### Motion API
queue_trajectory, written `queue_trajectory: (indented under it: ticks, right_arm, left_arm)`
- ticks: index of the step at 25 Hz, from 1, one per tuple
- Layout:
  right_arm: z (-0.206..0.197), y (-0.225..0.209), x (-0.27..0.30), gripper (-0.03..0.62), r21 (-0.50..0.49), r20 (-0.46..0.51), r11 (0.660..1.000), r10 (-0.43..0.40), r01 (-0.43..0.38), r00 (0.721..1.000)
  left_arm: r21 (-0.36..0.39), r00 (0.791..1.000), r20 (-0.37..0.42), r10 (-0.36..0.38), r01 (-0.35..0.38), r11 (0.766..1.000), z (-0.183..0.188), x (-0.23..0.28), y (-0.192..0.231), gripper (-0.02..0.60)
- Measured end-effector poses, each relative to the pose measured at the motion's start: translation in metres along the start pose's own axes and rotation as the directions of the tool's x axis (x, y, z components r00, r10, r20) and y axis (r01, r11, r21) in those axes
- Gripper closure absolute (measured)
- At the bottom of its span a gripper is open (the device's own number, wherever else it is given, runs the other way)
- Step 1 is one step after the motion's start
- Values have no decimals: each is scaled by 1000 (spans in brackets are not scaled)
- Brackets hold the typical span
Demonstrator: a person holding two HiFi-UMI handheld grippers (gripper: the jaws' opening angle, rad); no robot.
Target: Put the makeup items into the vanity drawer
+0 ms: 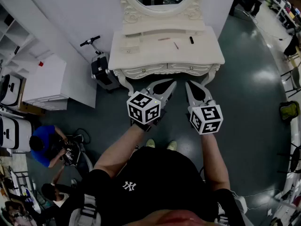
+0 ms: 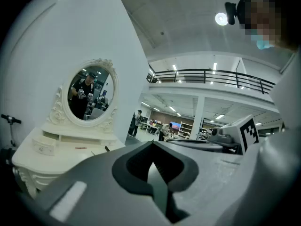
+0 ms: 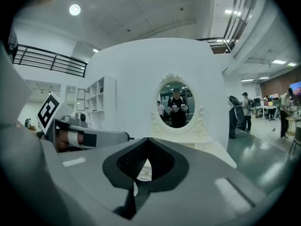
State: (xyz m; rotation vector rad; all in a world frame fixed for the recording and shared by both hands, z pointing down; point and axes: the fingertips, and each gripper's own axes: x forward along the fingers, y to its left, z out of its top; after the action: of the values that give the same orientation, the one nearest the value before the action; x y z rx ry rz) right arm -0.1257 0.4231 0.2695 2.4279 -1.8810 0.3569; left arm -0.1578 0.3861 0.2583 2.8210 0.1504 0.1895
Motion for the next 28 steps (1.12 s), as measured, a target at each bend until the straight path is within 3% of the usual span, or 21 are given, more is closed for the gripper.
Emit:
queue_trajectory:
  ticks: [11, 20, 28]
  right_arm:
    - [8, -11, -9, 569, -3, 32, 1000, 27, -27, 999]
    - [-9, -41, -19, 569, 125, 60, 992, 23, -30, 998]
    - [-16, -49, 7, 569, 133, 32, 990, 36, -40, 999]
  left_arm:
    - [-10, 1000, 8, 16, -16, 1000, 3, 13, -7, 581]
    - [-14, 998, 0, 70, -70, 997, -7, 19, 0, 581]
    - [-26, 998, -23, 60, -61, 998, -15, 40, 17, 581]
